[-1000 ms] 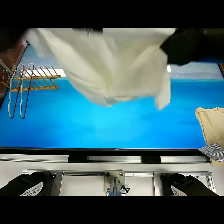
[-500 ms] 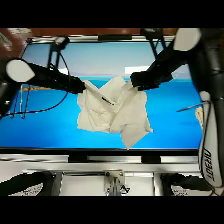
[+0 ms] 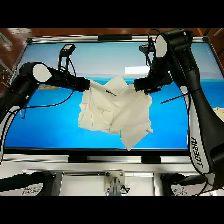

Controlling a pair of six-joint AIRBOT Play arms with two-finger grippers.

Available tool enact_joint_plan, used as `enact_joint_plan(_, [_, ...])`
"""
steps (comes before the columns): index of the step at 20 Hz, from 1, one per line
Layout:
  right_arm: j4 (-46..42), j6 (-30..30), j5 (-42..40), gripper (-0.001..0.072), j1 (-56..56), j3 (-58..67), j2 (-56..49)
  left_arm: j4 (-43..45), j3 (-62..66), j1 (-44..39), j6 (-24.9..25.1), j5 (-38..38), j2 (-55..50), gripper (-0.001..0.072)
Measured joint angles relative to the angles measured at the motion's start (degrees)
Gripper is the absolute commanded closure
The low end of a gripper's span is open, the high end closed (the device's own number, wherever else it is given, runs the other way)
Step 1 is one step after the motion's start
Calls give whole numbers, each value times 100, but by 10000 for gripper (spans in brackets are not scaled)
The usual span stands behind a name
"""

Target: Fold the shirts.

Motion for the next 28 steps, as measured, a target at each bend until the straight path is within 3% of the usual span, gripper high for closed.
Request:
enact_joint_plan(1, [127,7,-13,622,0,0,-11,-7,0,-17,-4,109,-35,559])
enact_joint_plan(2, [264,52,-61,623,7,2,-28,-11,0,-39,-7,175,-81,403])
enact_joint_plan(3, [374,109,-94,623,11,0,-55,-35,0,-59,-13,243,-146,347])
enact_joint_plan(7, [570,249,-157,622,9,0,-219,-96,-2,-142,-13,101,-431,323])
enact_joint_plan(8, [597,267,-164,623,9,0,-254,-103,0,-116,13,-2,-455,236])
enact_joint_plan(10, [625,293,-175,622,9,0,-299,-105,52,33,120,-245,-417,155])
enact_joint_plan(14, [662,308,-146,622,9,0,-337,-76,293,737,553,-1027,-20,154])
enact_joint_plan(20, [673,313,-125,622,9,0,-345,-22,387,2422,1069,-2068,662,154])
enact_joint_plan(24, [702,306,-107,622,9,0,-348,92,103,3508,1259,-2201,822,157])
enact_joint_plan(28, [850,302,-205,622,9,0,-350,522,-767,4105,1438,-2111,920,236])
